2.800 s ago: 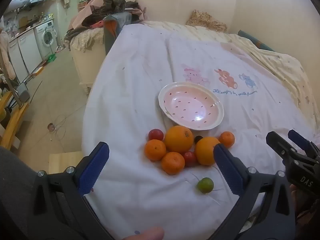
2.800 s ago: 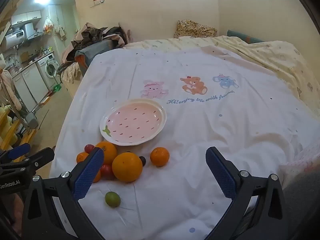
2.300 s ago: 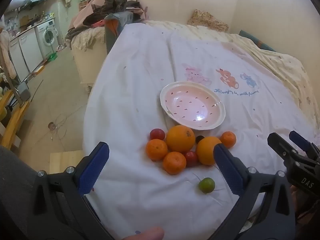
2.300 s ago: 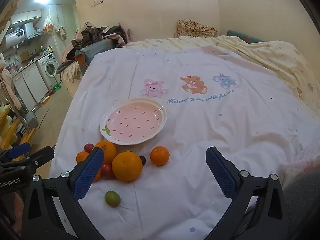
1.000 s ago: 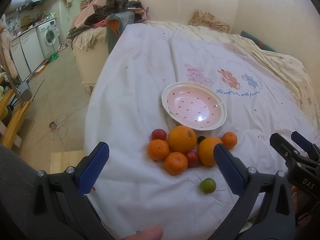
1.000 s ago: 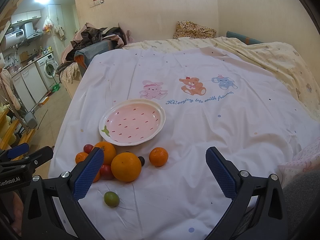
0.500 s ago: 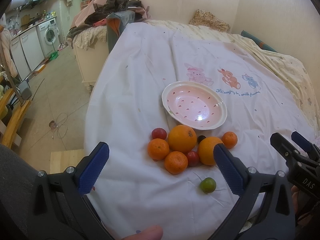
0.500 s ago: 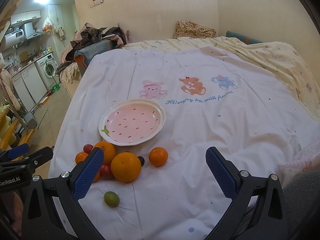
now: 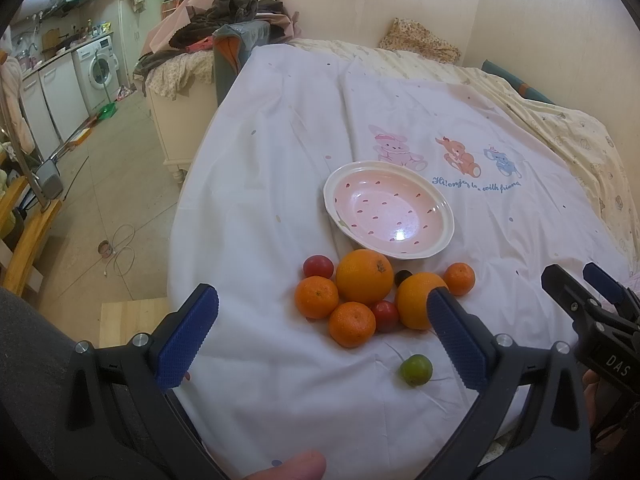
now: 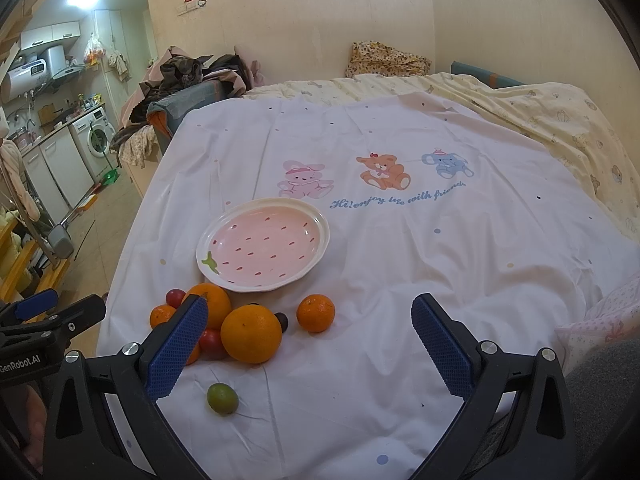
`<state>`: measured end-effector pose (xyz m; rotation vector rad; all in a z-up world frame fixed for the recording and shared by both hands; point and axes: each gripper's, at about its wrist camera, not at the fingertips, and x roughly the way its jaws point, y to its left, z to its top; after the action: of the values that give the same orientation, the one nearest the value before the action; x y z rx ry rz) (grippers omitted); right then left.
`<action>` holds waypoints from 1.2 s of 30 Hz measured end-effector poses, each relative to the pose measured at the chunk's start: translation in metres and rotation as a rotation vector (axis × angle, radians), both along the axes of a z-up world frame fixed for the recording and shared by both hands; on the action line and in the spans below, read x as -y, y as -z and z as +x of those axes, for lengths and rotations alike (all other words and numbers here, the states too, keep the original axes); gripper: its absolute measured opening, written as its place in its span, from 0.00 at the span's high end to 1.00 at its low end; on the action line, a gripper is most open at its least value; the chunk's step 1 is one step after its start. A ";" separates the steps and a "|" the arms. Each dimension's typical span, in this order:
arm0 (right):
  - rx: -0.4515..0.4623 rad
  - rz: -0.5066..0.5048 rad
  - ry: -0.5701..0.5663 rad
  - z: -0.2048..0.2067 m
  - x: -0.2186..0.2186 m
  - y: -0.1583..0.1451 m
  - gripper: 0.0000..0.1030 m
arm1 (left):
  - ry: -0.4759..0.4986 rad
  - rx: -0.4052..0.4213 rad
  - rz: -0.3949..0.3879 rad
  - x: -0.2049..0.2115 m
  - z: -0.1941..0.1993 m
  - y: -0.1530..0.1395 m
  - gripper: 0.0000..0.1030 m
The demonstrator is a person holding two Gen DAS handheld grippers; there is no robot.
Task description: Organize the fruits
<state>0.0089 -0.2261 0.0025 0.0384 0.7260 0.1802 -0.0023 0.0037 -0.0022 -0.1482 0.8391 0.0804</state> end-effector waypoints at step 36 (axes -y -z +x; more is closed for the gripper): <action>-0.207 0.061 0.101 0.021 0.025 0.030 0.00 | -0.074 -0.641 -0.212 0.017 0.091 0.108 0.52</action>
<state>0.0296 -0.2508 -0.0276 0.1534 0.9225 0.1027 0.0883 -0.0135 -0.1106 -0.3648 1.4825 0.1104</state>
